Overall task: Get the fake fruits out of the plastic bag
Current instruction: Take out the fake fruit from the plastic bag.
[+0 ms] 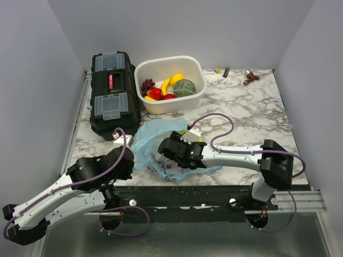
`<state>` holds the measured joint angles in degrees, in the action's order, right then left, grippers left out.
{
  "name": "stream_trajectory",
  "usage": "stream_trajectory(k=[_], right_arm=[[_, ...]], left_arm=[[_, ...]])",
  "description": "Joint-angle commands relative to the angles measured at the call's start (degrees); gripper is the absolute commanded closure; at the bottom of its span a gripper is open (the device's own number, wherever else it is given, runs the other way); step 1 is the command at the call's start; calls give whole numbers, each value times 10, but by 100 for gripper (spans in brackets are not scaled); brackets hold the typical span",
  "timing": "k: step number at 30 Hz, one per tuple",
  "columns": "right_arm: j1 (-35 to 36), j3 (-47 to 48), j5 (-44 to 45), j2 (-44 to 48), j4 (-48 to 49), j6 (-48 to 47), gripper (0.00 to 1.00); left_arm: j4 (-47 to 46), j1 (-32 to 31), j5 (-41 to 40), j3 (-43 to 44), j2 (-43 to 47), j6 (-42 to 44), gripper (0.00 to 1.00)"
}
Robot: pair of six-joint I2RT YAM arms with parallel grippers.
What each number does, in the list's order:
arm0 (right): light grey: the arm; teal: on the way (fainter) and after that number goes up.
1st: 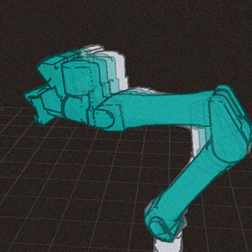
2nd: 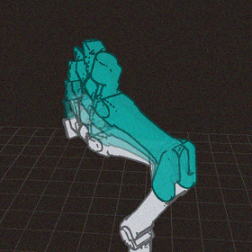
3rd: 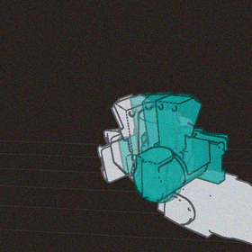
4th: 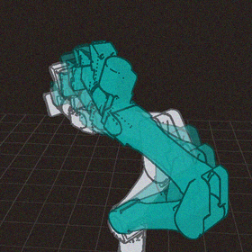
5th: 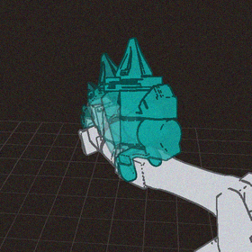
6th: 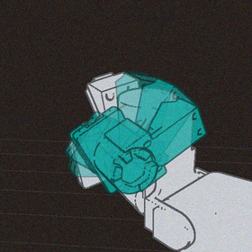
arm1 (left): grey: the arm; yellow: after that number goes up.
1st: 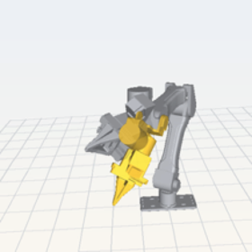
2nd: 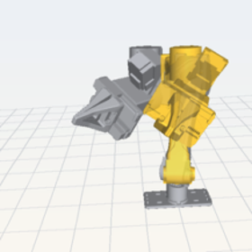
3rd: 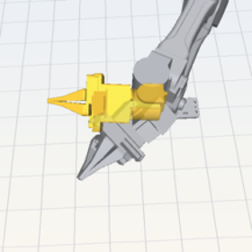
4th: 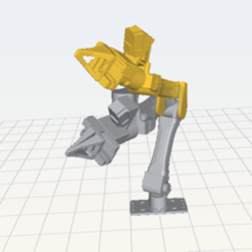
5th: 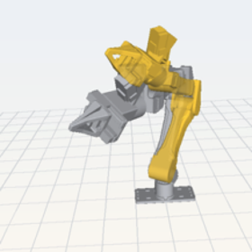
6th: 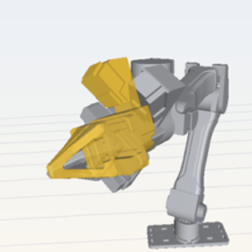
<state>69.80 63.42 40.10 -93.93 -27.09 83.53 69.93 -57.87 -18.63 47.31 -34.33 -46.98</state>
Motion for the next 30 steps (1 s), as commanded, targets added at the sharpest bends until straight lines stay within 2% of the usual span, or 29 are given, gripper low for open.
stream_trajectory(k=[1, 12, 19, 25, 28, 30], right_arm=[[-18, 49, 63, -48, -81, 113, 27], [-75, 105, 57, -150, -93, 123, 28], [-98, 132, 38, -209, -109, 129, 40], [-99, 139, 32, -236, -113, 125, 44], [-101, 137, 20, -242, -112, 125, 54], [-102, 134, 14, -238, -107, 122, 65]], left_arm=[[3, -1, -5, -2, 9, 3, 100], [2, 0, -4, -2, 8, 3, 100], [1, 0, -3, -2, 2, 5, 100], [2, 0, -2, -1, -2, 6, 100], [2, 0, -1, -1, -2, 6, 100], [2, 0, -2, -2, -2, 6, 100]])
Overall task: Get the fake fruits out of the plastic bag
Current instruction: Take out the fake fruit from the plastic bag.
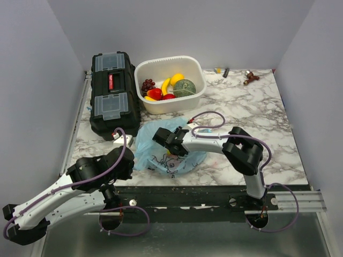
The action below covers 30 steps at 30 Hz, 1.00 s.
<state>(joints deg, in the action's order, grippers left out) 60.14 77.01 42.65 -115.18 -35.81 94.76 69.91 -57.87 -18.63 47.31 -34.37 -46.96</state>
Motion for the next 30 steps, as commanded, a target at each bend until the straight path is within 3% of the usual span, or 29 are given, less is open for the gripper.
stream_trajectory(k=[1, 7, 19, 30], right_arm=[[-5, -5, -15, -22, -17, 4, 69], [-5, -27, -29, 29, 14, -32, 83], [-5, -150, -99, 212, 116, -89, 96], [-5, -251, -309, 348, 341, -225, 100]], left_arm=[[1, 0, -2, -1, -2, 6, 100], [2, 0, -3, -1, -7, 5, 100], [3, -1, -4, -1, -8, 4, 100], [4, 0, -4, -1, -22, 4, 100]])
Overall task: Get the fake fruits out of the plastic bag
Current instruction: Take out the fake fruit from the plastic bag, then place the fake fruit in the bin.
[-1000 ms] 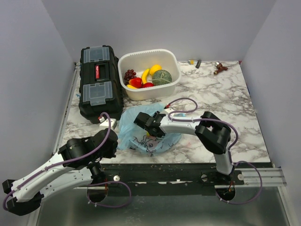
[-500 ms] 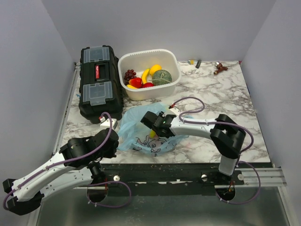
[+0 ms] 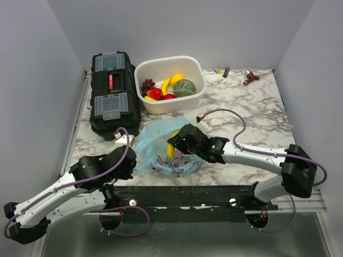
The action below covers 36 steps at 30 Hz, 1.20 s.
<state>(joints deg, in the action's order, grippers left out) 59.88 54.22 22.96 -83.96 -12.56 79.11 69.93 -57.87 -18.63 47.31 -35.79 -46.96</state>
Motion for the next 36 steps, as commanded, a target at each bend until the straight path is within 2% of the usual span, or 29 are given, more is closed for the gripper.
stream_trajectory(k=[1, 10, 13, 15, 19, 25, 27, 29, 32, 34, 36], right_arm=[[-3, -28, -139, 44, 128, -83, 100], [-3, -117, -490, 110, 340, -234, 100], [-3, -136, -565, 145, 357, -271, 100], [-3, -138, -574, 175, 328, -304, 100], [-3, -115, -464, 239, 192, -371, 100], [-2, -60, -340, 268, 95, -439, 100], [-2, -44, -240, 265, 71, -437, 100], [-3, -33, -97, 260, 42, -408, 100], [-3, -37, 98, 256, 4, -323, 99], [-3, -52, 159, 258, 27, -302, 100], [-3, -61, 176, 252, 82, -338, 99]], left_arm=[[5, 0, -4, -1, -10, 4, 100], [5, 0, -4, -2, -4, 4, 100], [4, 0, -4, -2, 0, 2, 100], [4, 0, -4, -2, -1, 2, 100], [4, -1, -3, -1, -7, 3, 100], [4, 0, -1, -1, -13, 5, 100], [3, 0, -1, -1, -12, 5, 100], [3, 0, -1, -1, -11, 5, 100], [4, -1, -3, -1, -9, 4, 100], [5, 0, -4, -1, -6, 4, 100], [4, 0, -5, -1, -3, 3, 100]])
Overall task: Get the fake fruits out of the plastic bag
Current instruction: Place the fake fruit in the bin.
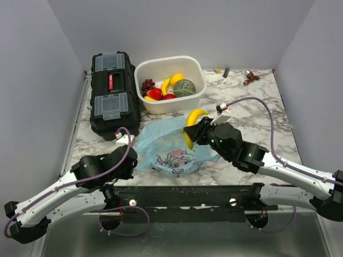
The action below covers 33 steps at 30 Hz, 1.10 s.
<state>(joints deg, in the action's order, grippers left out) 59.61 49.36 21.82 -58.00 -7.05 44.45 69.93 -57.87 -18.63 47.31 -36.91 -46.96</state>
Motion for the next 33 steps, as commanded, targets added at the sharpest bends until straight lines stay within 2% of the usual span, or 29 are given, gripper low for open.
stream_trajectory(k=[1, 7, 10, 14, 15, 16, 26, 31, 33], right_arm=[[0, -10, 195, -18, 45, -10, 99], [-1, 87, 267, -130, 65, -109, 99], [-7, 135, 283, -194, 103, -165, 99], [-48, 222, 238, -284, 118, -188, 99], [-61, 243, 222, -194, 118, -187, 99], [-72, 269, 207, -331, 118, -185, 99], [-180, 528, 71, -580, 72, -153, 99], [-209, 637, 20, -684, 12, -131, 99], [-214, 677, 11, -718, -1, -130, 96]], left_arm=[[5, 0, -5, -1, 9, 2, 100], [4, 0, -5, -1, 9, 3, 100], [5, -1, -5, -1, 4, 4, 100], [4, 0, -5, 0, 3, 4, 100], [4, 0, -6, 0, 5, 4, 100], [5, 0, -7, 0, 7, 3, 100], [4, -1, -9, -1, 37, -1, 100], [3, -1, -9, -1, 33, 0, 100], [4, -1, -9, 0, 29, 0, 100]])
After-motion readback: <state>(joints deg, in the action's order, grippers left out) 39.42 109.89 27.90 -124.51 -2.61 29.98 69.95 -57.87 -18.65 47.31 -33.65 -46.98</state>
